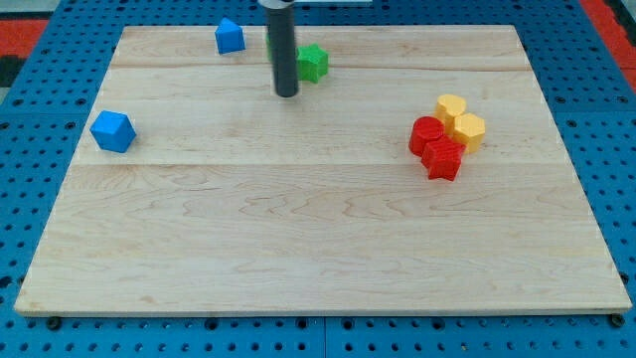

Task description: Push the green star into the green circle

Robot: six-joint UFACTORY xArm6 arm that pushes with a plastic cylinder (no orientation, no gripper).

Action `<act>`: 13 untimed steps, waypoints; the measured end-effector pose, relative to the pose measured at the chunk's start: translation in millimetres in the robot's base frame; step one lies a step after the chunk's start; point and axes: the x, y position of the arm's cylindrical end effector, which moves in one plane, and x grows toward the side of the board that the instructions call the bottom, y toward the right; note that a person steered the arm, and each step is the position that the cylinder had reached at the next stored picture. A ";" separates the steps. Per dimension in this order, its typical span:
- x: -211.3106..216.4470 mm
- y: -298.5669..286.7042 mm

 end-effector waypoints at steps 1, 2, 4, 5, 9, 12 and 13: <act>-3.6 42.6; -19.3 49.7; -24.4 40.3; -24.4 40.3; -57.2 -27.7; -107.7 89.1; -130.8 68.0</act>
